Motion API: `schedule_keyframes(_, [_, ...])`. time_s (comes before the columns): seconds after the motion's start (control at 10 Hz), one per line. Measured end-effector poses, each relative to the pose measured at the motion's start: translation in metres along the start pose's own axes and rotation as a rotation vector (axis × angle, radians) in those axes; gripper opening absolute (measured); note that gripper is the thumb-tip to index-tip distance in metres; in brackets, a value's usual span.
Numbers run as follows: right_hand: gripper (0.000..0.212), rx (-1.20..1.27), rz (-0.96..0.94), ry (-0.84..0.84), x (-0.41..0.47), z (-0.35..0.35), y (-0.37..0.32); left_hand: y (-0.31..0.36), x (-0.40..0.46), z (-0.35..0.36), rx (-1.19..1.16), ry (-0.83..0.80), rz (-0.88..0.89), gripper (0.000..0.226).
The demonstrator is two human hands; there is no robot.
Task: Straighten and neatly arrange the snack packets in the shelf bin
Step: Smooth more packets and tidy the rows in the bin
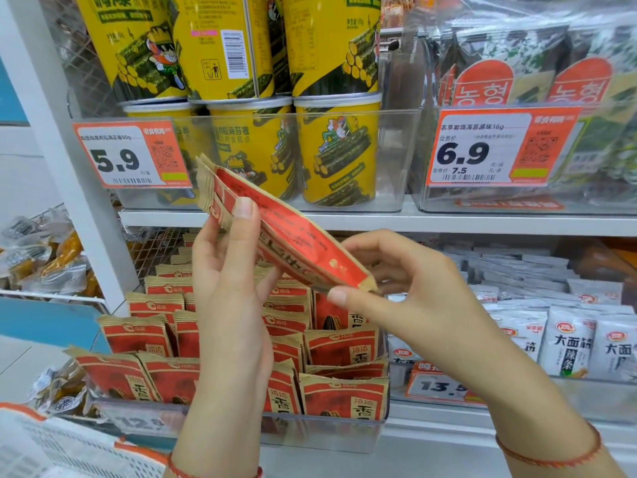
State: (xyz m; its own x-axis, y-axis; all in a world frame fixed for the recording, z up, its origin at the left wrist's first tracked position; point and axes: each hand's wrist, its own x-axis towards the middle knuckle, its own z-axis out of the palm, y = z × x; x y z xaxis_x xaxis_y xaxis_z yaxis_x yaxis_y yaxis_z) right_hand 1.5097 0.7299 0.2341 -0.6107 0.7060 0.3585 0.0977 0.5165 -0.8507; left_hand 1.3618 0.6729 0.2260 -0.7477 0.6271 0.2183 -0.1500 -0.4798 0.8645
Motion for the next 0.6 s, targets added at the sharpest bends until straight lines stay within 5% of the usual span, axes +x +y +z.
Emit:
schedule_keyframes(0.2, [0.027,0.38,0.083,0.229,0.006,-0.007,0.005,0.006,0.001,-0.005,-0.03,-0.166,-0.024,0.029])
schedule_keyframes(0.6, [0.026,0.572,0.292,0.073,0.008,-0.013,0.016,0.006,0.009,-0.017,-0.032,-0.312,-0.047,0.026])
